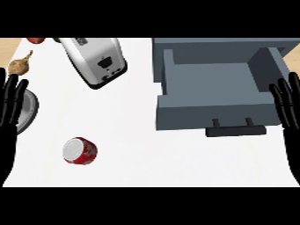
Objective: Pick up the can, place it into the drawer and close the drawer
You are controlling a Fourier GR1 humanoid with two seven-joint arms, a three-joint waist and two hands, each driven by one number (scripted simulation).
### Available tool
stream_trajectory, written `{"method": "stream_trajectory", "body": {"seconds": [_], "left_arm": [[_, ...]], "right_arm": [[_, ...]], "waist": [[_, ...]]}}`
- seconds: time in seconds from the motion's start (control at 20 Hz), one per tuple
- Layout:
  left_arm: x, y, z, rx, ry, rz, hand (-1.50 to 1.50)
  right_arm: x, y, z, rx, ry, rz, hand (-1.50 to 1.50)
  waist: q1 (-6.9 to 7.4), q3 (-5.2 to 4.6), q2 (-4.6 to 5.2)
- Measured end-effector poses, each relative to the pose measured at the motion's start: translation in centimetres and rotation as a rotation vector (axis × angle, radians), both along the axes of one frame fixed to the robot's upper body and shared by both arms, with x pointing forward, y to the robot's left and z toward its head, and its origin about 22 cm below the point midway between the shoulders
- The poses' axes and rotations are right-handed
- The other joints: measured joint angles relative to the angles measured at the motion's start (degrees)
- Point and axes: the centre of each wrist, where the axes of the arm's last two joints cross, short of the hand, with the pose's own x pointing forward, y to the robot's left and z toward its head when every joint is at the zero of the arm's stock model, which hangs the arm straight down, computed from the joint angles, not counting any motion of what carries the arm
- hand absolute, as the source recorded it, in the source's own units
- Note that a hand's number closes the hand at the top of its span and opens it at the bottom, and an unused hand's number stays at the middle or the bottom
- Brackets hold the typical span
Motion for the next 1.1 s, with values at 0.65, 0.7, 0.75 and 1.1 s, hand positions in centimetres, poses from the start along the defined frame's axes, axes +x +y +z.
{"method": "stream_trajectory", "body": {"seconds": [0.65,0.7,0.75,1.1], "left_arm": [[-6.7,-2.1,-3.0,-0.201,0.297,0.474,-1.50],[-7.4,-2.5,-2.8,-0.211,0.310,0.495,-1.50],[-8.1,-2.7,-2.3,-0.220,0.322,0.514,-1.50],[-8.7,-5.2,-1.7,-0.258,0.373,0.548,-1.50]], "right_arm": [[-0.4,-1.6,-1.4,0.065,0.185,-0.192,-1.50],[-0.7,-1.8,-1.2,0.066,0.200,-0.200,-1.50],[-0.7,-2.2,-1.0,0.065,0.208,-0.203,-1.50],[-0.9,-2.6,-2.0,0.070,0.224,-0.212,-1.50]], "waist": [[3.43,1.50,-1.14],[3.35,1.51,-1.17],[3.27,1.52,-1.18],[2.79,1.54,-1.12]]}}
